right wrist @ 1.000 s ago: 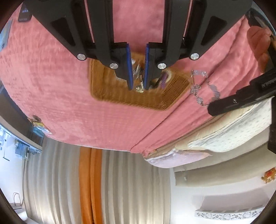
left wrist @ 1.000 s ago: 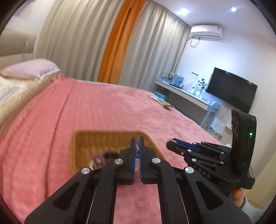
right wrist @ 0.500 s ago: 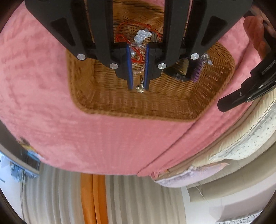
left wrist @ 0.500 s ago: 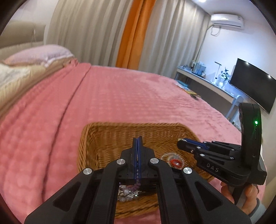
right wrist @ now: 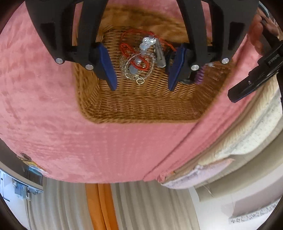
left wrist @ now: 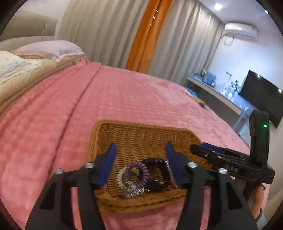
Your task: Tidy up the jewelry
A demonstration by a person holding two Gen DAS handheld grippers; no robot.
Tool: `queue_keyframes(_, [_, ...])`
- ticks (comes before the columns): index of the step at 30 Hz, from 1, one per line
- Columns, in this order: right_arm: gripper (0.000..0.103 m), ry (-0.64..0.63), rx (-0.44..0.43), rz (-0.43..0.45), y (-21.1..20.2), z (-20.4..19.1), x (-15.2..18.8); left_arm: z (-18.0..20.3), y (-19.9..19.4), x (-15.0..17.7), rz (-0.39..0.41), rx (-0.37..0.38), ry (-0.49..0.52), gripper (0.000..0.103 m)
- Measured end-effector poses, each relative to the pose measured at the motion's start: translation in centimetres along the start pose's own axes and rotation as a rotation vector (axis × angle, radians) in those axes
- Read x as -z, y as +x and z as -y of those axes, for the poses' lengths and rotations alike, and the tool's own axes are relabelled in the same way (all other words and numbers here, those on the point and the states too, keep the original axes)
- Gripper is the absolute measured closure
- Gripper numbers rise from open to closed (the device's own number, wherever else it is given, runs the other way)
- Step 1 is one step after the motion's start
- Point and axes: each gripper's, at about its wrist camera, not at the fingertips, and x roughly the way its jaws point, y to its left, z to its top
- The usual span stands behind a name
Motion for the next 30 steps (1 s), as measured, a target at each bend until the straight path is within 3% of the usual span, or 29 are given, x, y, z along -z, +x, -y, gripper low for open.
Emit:
queue_keyframes(8, [0.047,-0.092,0.025,0.121,-8.0,-3.2,1.9,3.4,-7.7,0.9,0.149,-0.049,0.045,0.023])
queue_keyframes(17, [0.046,-0.164,0.107,0.248,-14.9,-5.3,7.9,7.0,-13.1,5.2,0.183,-0.081,0.131,0.012])
queue_keyframes(20, [0.038,-0.172,0.129,0.271,-15.8,-5.6,10.3,7.8,-13.8,7.3,0.192,-0.12,0.161,0.01])
queue_keyframes(30, [0.033,-0.174,0.165,0.277,-14.6,-4.8,14.4,8.2,-13.8,11.9,0.25,-0.237,0.184,0.01])
